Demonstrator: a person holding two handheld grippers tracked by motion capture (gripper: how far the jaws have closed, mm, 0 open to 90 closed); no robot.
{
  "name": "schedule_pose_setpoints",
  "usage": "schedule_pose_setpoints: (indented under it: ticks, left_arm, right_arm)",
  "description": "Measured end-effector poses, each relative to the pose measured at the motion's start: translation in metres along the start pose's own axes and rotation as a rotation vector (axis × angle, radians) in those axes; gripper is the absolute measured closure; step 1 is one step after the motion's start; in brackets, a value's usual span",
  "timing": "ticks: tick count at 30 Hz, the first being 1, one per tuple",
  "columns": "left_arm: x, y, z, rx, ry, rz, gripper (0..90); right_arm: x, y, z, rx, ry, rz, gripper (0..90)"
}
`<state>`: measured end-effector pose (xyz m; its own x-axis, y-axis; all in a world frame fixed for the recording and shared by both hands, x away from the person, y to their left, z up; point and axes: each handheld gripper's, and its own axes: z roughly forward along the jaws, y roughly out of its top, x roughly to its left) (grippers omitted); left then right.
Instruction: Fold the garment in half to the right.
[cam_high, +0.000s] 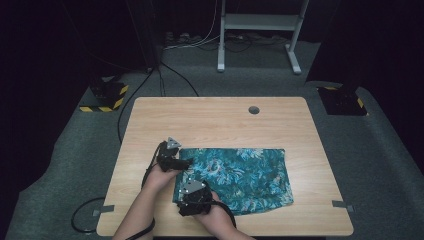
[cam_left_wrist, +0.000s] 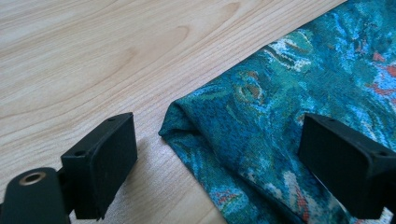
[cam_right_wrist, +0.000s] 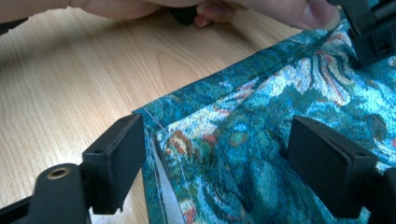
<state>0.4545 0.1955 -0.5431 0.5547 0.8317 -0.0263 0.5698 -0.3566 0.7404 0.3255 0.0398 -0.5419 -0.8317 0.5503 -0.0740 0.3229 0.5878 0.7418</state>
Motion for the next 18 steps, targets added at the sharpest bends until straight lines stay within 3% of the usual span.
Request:
schedule_pose_setpoints:
  ticks: [9,11,15,18]
  left_arm:
    - [0.0,0.0,0.0,-0.001,0.003,-0.005,12.0]
    - [0.0,0.0,0.0,-0.001,0.004,-0.006,12.0]
    - [0.0,0.0,0.0,-0.001,0.005,-0.009,12.2]
    - [0.0,0.0,0.0,-0.001,0.007,-0.01,12.3]
  right_arm:
    - [0.008,0.003,0.002,-0.005,-0.012,-0.014,29.2]
    - [0.012,0.003,0.002,-0.013,-0.022,-0.041,32.3]
    - [0.012,0.003,0.003,-0.014,-0.015,-0.031,35.0]
    - [0.009,0.001,0.002,-0.032,-0.028,-0.024,44.7]
